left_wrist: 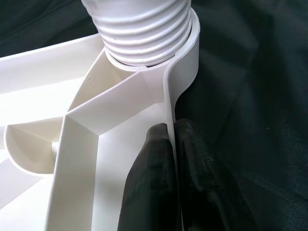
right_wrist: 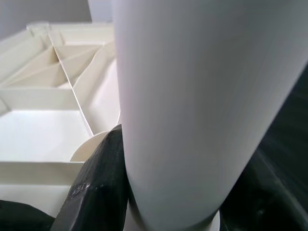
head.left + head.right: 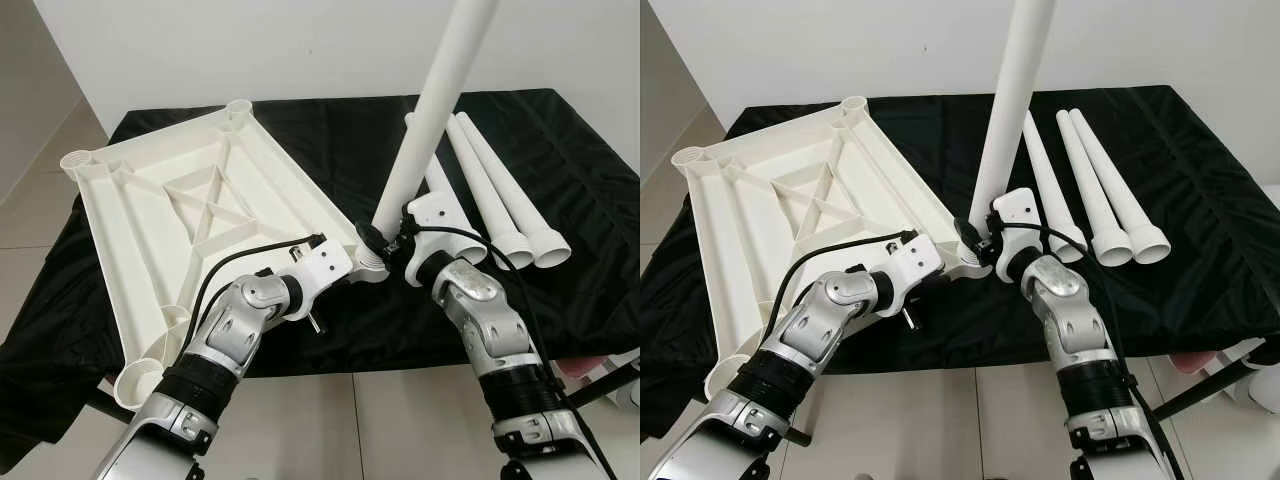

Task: Building children table

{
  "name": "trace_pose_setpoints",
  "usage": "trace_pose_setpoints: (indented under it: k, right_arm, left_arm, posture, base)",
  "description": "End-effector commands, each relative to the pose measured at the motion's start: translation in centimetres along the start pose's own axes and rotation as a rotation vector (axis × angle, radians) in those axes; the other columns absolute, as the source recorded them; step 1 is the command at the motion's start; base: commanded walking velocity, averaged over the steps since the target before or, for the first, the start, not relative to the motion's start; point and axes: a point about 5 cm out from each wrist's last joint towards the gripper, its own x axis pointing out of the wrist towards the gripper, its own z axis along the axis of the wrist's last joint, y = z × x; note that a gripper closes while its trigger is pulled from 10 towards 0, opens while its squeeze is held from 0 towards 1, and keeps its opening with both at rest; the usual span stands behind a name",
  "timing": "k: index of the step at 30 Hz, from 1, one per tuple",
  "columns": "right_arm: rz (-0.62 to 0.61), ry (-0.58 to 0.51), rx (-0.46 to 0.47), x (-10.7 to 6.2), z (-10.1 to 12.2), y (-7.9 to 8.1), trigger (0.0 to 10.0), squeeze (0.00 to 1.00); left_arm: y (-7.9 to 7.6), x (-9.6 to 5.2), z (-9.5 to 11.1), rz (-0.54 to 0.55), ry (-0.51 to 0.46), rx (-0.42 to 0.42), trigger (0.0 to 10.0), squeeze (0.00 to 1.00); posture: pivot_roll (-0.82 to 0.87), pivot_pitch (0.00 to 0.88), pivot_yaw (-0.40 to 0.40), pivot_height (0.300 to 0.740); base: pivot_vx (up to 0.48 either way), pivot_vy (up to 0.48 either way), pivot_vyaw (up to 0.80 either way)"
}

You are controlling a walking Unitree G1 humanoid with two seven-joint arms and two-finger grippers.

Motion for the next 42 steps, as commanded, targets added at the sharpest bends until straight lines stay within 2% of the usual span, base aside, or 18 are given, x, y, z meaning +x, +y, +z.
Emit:
trace_pose_setpoints:
  k: [1, 8, 23, 28, 32, 42]
  right_arm:
    - [-0.08, 0.173, -0.009, -0.7, -3.0, -1.6, 10.0, 0.0]
    - [-0.081, 0.177, -0.031, 0.0, -2.4, -1.9, 10.0, 0.0]
    - [-0.084, 0.199, -0.017, -0.1, -3.5, -1.0, 10.0, 0.0]
    - [-0.176, 0.162, 0.013, 0.1, -3.4, -0.6, 10.0, 0.0]
    - [-0.271, 0.147, 0.079, 0.2, -3.7, -0.2, 10.0, 0.0]
    - [-0.34, 0.119, 0.079, 0.3, -3.6, 0.2, 10.0, 0.0]
  left_arm:
    - [-0.2, -0.2, 2.0, -0.014, -0.121, 0.031, 10.0, 0.0]
    - [-0.3, -0.1, 2.2, -0.014, -0.127, 0.032, 10.0, 0.0]
    - [-0.2, -0.2, 2.1, -0.006, -0.129, 0.034, 10.0, 0.0]
    - [-0.2, -0.1, 2.2, -0.007, -0.131, 0.034, 10.0, 0.0]
    - [-0.2, -0.1, 2.1, -0.006, -0.13, 0.03, 10.0, 0.0]
    - [-0.2, -0.3, 2.0, -0.004, -0.127, 0.028, 10.0, 0.0]
  posture:
    - [-0.12, 0.128, 0.066, 0.74]
    - [-0.12, 0.124, 0.063, 0.74]
    - [-0.12, 0.114, 0.062, 0.74]
    - [-0.13, 0.119, 0.061, 0.74]
    - [-0.12, 0.124, 0.06, 0.74]
    - [-0.12, 0.128, 0.061, 0.74]
  base:
    - [0.0, 0.0, 0.0]
    - [0.0, 0.0, 0.0]
    - [0.0, 0.0, 0.0]
    - [0.0, 0.0, 0.0]
    - [0.0, 0.0, 0.0]
    - [0.0, 0.0, 0.0]
